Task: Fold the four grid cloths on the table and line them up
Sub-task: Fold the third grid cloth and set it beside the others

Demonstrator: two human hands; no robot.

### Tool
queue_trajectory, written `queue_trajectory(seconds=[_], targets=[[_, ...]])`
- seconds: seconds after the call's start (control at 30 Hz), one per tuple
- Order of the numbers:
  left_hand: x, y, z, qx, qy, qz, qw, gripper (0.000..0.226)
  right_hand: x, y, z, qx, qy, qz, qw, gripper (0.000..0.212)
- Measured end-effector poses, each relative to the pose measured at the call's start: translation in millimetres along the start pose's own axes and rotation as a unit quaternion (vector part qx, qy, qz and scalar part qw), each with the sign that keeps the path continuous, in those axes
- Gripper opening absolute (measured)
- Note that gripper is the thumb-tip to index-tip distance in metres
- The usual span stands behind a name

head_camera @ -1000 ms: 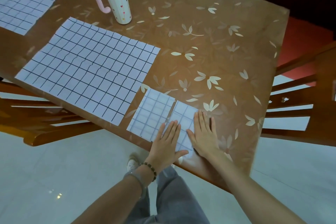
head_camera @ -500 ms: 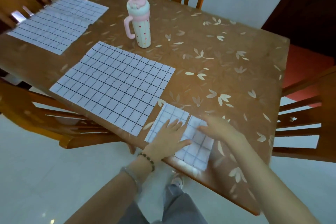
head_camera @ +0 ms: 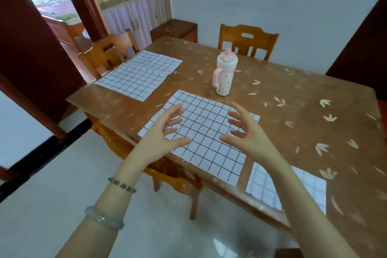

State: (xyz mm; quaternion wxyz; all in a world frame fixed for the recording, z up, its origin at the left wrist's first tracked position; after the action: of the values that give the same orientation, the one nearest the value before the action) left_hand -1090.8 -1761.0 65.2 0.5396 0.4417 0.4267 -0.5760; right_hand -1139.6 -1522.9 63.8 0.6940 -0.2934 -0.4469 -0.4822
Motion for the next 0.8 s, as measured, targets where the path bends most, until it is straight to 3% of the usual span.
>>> queue_trajectory(seconds=[0.3,0.8], targets=[[35.8,27.7,114.6,0.027,0.040,-0.014,0.999,0.094,55.1,-1.1,-104.7,-0.031,-0.067,0.000,0.997,0.094],[85.0,-79.7,156.3,0.099,0.017,0.014,0.995,0.099,19.6,-87.0,-113.5,-0.080,-0.072,-0.052,0.993,0.093]])
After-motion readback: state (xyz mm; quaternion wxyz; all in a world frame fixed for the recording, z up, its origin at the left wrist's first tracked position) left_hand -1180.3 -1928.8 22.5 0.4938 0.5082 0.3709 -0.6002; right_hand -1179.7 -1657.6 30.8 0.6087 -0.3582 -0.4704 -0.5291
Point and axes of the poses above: each hand's wrist, its own y-axis away from the middle knuckle, its own z-axis out of the back of the hand, x = y × z, the point moved 2 cm from there along -y, towards the middle knuckle, and after that the axes turned 9 degrees about y, right-handed, at the moved point
